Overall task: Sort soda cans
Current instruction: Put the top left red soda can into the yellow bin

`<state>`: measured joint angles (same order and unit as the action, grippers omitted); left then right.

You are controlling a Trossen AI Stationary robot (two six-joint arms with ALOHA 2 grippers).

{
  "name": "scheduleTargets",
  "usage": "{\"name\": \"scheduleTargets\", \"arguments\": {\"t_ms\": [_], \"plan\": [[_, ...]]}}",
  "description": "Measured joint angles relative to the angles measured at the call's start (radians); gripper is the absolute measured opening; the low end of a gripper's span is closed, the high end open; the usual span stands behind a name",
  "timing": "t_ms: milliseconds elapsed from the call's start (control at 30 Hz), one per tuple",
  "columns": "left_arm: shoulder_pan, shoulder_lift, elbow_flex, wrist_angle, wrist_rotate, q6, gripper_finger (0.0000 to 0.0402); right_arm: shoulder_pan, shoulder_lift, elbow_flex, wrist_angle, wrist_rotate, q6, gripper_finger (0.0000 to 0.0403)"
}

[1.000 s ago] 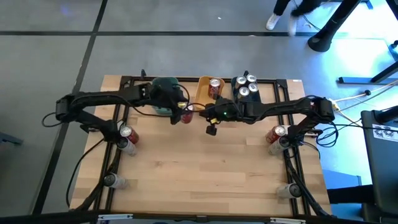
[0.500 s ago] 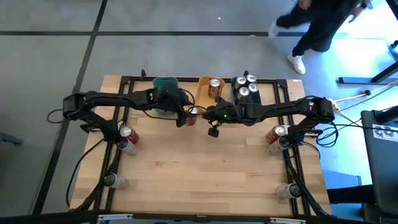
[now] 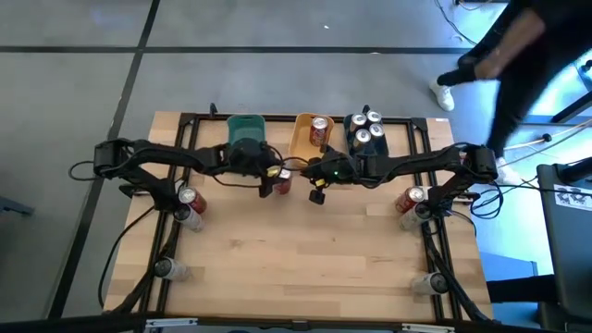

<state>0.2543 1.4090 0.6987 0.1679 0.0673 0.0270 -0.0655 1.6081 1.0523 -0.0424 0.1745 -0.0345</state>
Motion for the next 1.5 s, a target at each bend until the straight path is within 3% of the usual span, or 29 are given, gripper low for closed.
{"name": "scheduleTargets", "arguments": {"t_ms": [500,933,1133,1500], "plan": [[-0.001,-0.001,-0.020,0.012,-0.010,0.028,0.0253,0.000,0.000,0.000,0.025,-0.010,0.002,0.0033],[-0.001,-0.001,-0.021,0.012,-0.022,-0.023,0.0333,0.000,0.000,0.000,0.022,-0.010,0.003,0.0033],[-0.001,0.013,-0.021,-0.042,-0.022,-0.018,0.0335,0.000,0.000,0.000,0.019,-0.010,0.003,0.0033],[-0.001,0.121,-0.021,0.012,-0.022,-0.025,0.0335,0.001,0.000,0.000,0.011,-0.011,0.009,0.0033]]}}
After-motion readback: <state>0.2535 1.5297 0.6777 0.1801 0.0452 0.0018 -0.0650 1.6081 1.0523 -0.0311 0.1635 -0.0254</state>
